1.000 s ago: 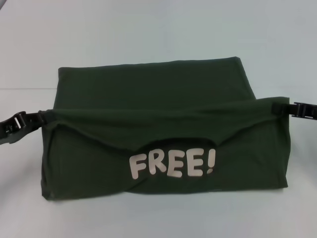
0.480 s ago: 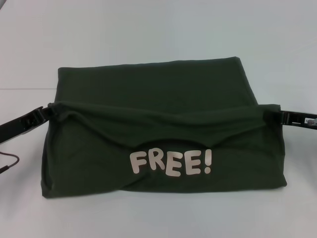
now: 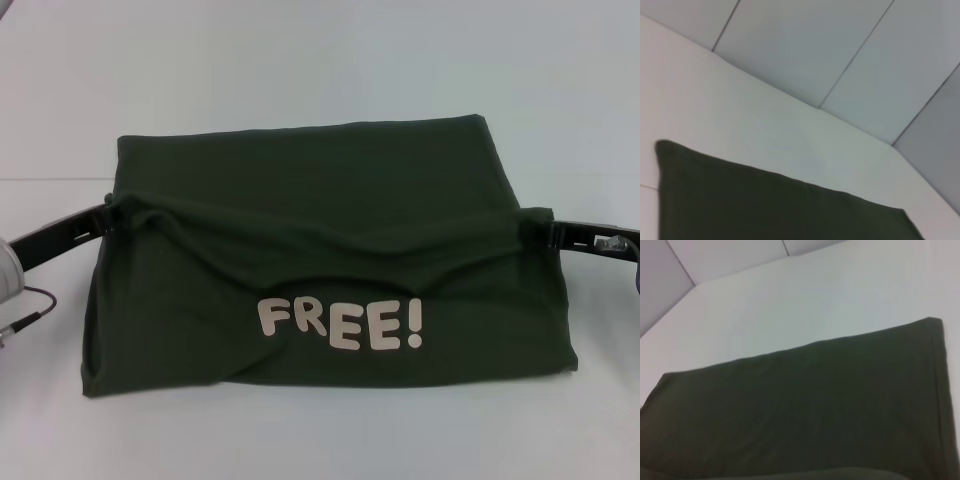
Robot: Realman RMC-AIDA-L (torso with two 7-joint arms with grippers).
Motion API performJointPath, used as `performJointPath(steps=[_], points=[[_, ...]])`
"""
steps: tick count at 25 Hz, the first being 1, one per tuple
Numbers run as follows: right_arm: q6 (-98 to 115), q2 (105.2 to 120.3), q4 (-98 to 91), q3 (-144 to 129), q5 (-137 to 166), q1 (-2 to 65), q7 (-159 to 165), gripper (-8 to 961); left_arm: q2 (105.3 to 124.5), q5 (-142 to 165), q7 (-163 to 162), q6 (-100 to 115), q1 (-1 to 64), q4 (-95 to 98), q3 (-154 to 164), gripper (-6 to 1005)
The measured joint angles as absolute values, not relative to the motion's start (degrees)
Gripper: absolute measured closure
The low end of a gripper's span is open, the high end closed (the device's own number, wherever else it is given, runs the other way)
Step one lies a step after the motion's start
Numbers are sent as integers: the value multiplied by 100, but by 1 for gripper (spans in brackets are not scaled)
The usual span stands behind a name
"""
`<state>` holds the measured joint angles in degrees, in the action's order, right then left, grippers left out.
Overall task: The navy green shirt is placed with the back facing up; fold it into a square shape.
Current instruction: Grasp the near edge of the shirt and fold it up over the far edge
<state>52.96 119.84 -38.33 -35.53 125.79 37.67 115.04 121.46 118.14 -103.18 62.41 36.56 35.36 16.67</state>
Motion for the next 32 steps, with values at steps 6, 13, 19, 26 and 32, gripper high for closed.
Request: performJointPath(steps=[6, 13, 19, 26, 32], points=[[5049, 11988, -3728, -3589, 12367, 3778, 11504, 893, 12162, 11812, -10065, 5862, 3760, 3520, 1675, 972], [4676, 11988, -3523, -3691, 12314, 3848, 11505, 893, 12172, 11812, -9975, 5650, 3806, 3511, 1765, 973], [4511, 11996, -3444, -3880, 12282, 3866, 11505, 893, 12135, 11812, -9971, 5462, 3854, 3519, 2004, 973], [4400, 11997, -3401, -3928, 12277, 3919, 11505, 893, 12153, 11812, -9900, 5163, 3902, 3522, 2123, 972], [4259, 11997, -3316, -3959, 12277, 3930, 11505, 892, 12209, 11812, -9832, 5025, 3905, 3516, 2129, 972]])
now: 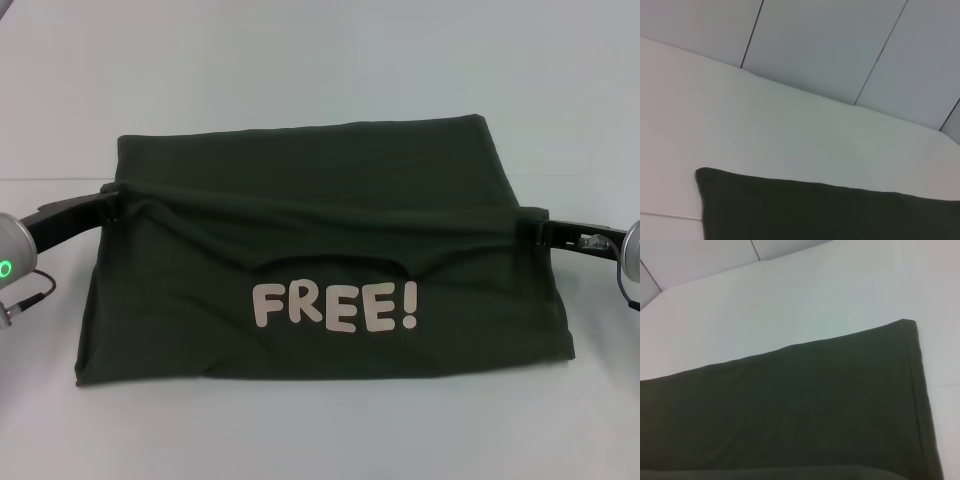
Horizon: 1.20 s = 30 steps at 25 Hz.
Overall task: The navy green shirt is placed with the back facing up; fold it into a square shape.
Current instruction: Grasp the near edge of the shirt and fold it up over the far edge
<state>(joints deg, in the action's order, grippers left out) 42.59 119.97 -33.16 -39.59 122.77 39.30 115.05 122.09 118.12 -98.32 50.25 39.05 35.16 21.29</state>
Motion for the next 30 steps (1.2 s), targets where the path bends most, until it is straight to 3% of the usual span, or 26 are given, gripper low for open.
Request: performJointPath(steps=[20, 25, 30], points=[[4018, 12009, -3174, -4069, 12203, 3982, 11538, 765, 12390, 11812, -9686, 4391, 4047, 3355, 2127, 973], [4002, 11998, -3102, -4069, 12094, 3973, 11519, 731, 12391, 11812, -9680, 4063, 4106, 3199, 2127, 877], [4007, 11992, -3100, -4060, 12061, 3938, 11510, 553, 12391, 11812, -9748, 3910, 4108, 3112, 2127, 781]])
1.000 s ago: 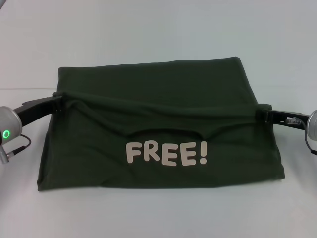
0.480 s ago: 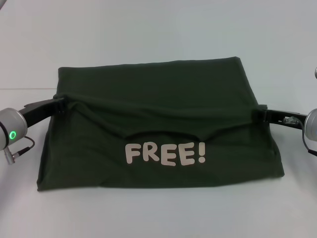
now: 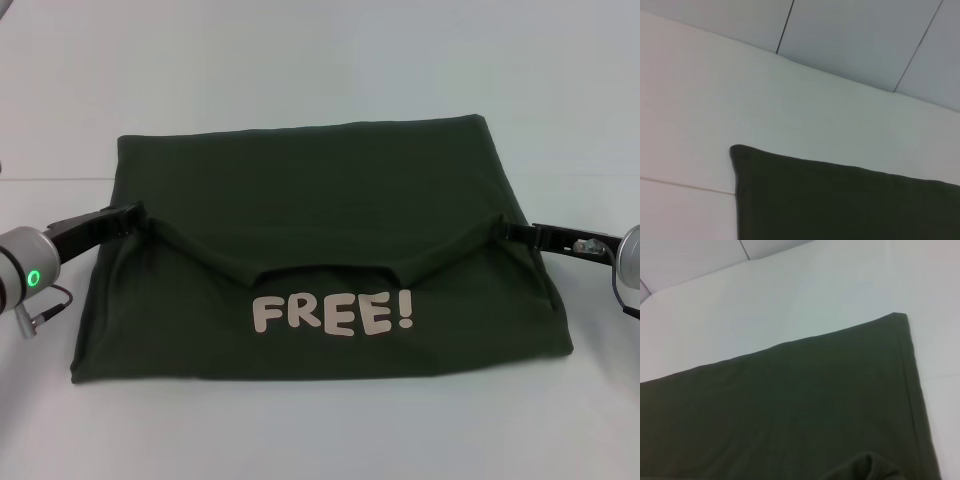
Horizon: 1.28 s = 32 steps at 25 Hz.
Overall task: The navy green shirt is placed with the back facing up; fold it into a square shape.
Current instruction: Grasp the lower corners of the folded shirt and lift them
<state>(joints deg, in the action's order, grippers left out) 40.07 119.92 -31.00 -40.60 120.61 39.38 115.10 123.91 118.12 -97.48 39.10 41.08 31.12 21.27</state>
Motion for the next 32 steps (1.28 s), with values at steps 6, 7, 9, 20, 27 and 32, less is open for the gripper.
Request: performJointPath(steps=[6, 7, 9, 20, 27, 32], points=[[4291, 11965, -3236, -4004, 11916, 3750, 11538, 273, 12202, 11811, -10297, 4514, 3906, 3135, 2120, 666], [4448, 11956, -3310, -4002, 11798, 3663, 11524, 236, 12144, 11817, -10393, 4701, 3868, 3129, 2121, 619], [4795, 11951, -3502, -4001, 11590, 3476, 11503, 161, 11956, 11857, -10803, 5299, 3733, 3134, 2200, 525], [6919, 11695, -4103, -3999, 11327, 2738, 11257, 4, 10783, 12325, -12816, 7775, 3130, 3363, 3101, 161], [7064, 11732, -4035, -4044, 11354, 2666, 10938, 3, 10789, 13034, -12581, 7846, 3324, 3510, 3231, 162], [7056, 11750, -4020, -4056, 11381, 2664, 10897, 5, 10798, 13088, -12607, 7726, 3354, 3470, 3362, 161]])
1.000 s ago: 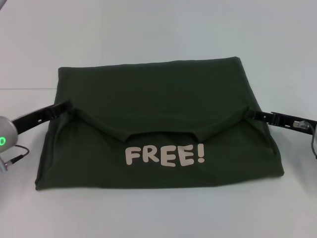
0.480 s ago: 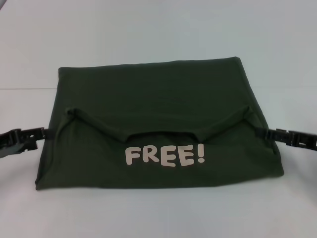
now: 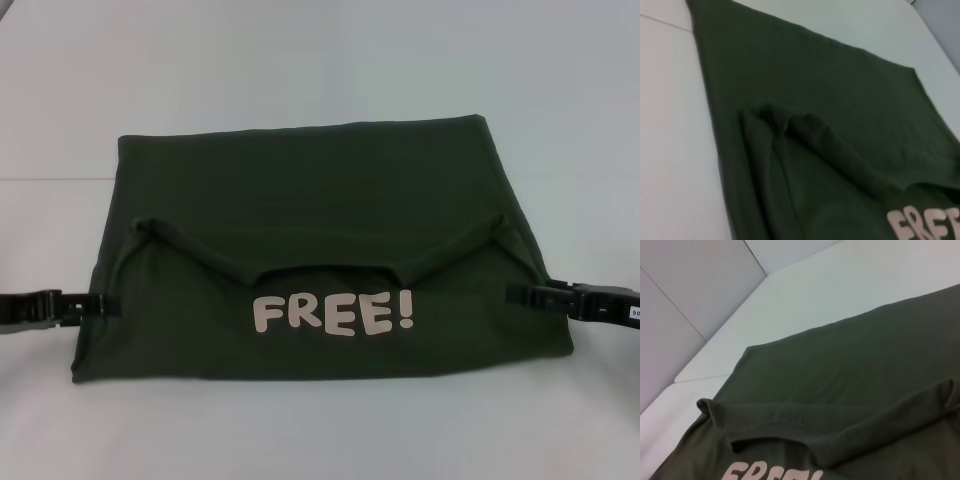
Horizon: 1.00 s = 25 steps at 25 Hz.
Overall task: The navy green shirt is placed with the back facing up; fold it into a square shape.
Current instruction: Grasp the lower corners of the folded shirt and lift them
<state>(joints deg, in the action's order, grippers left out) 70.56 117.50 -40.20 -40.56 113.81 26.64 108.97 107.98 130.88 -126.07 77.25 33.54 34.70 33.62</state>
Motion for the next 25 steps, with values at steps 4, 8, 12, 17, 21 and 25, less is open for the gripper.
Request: performJointPath(steps=[4, 8, 12, 17, 21, 25], points=[[7138, 11751, -4007, -4062, 11622, 2679, 10756, 6, 10825, 13371, -12658, 7666, 3405, 3373, 3543, 161], [7277, 11768, -4007, -4062, 11900, 2735, 10466, 7, 10821, 13517, -12645, 7665, 3451, 3289, 3577, 167], [7396, 11789, -4010, -4061, 11950, 2770, 10301, 7, 10822, 13524, -12518, 7572, 3439, 3327, 3574, 173], [7445, 11804, -4010, -4063, 11960, 2778, 10141, 6, 10825, 13526, -12388, 7369, 3413, 3339, 3599, 180], [7446, 11805, -4009, -4068, 11962, 2777, 10135, 6, 10829, 13526, -12305, 7296, 3412, 3314, 3602, 186], [7450, 11805, -4007, -4069, 11962, 2779, 10134, 6, 10895, 13570, -12143, 7310, 3445, 3300, 3686, 192]])
